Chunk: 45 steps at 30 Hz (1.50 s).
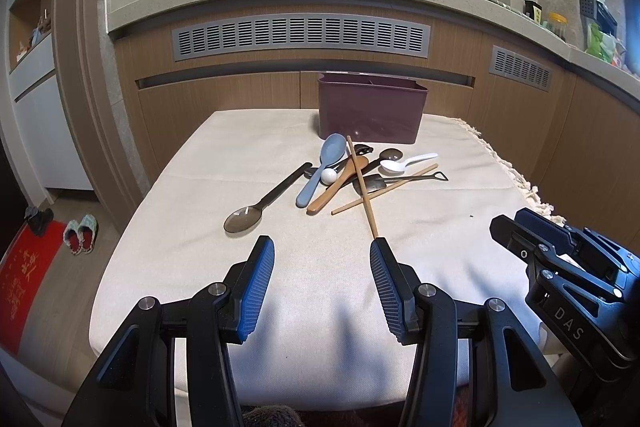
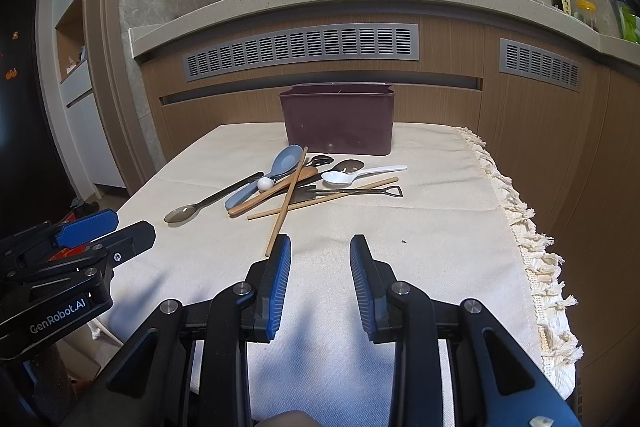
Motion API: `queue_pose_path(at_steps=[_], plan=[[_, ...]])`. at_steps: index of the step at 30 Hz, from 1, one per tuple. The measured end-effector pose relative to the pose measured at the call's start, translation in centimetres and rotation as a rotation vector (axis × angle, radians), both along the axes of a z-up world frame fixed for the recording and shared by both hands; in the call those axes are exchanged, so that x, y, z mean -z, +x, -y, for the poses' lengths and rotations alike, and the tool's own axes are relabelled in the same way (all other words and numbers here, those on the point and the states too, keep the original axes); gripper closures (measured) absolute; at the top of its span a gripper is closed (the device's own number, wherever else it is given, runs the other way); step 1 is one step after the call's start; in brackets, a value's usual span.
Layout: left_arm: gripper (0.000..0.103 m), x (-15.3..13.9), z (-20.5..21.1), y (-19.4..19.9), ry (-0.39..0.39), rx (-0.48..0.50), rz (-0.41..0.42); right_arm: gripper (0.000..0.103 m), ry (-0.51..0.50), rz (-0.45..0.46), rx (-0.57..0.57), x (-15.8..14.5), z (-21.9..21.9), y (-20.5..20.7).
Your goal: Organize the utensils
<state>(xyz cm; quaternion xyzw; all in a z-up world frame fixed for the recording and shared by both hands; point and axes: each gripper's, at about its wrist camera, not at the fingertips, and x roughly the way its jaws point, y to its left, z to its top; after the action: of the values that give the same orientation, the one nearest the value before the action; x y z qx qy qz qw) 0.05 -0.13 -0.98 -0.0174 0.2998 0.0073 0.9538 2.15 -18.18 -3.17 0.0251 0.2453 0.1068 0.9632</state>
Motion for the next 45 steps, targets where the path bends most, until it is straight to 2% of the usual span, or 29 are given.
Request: queue_pose_path(at_steps=[10,16,20,26,31,34,37,39,42,45], plan=[[0.052,0.2,0.0,0.6,-0.009,0.009,-0.009,0.074,0.003,-0.013,-0.006,0.3,0.1,0.5],[0.052,0.5,-0.9,4.3,-0.011,0.034,-0.050,0.074,-0.022,-0.022,0.003,0.1,0.7,2.7],[0.052,1.0,-2.7,7.5,-0.047,0.044,-0.069,0.074,-0.036,-0.044,-0.003,0.2,1.1,5.9],[0.052,2.1,-6.5,13.7,-0.115,0.080,-0.166,0.074,-0.104,-0.119,-0.010,0.5,0.8,11.7],[0.052,2.3,-8.9,17.2,-0.099,0.066,-0.207,0.074,-0.065,-0.212,-0.091,0.9,-0.4,16.8],[0.052,2.3,-9.9,18.6,-0.079,0.058,-0.215,0.074,-0.070,-0.232,-0.136,1.2,-1.5,19.3],[0.052,2.3,-9.8,19.8,-0.065,0.062,-0.228,0.074,-0.104,-0.246,-0.203,1.4,-2.5,21.1],[0.052,2.1,-8.7,21.3,-0.087,0.116,-0.242,0.075,-0.151,-0.234,-0.224,1.2,-2.6,21.8],[0.052,2.6,-6.5,24.1,-0.064,0.184,-0.270,0.075,-0.177,-0.215,-0.182,1.0,-1.5,22.5],[0.052,3.4,-4.9,26.8,-0.009,0.218,-0.312,0.075,-0.118,-0.245,-0.126,1.3,0.4,22.8]])
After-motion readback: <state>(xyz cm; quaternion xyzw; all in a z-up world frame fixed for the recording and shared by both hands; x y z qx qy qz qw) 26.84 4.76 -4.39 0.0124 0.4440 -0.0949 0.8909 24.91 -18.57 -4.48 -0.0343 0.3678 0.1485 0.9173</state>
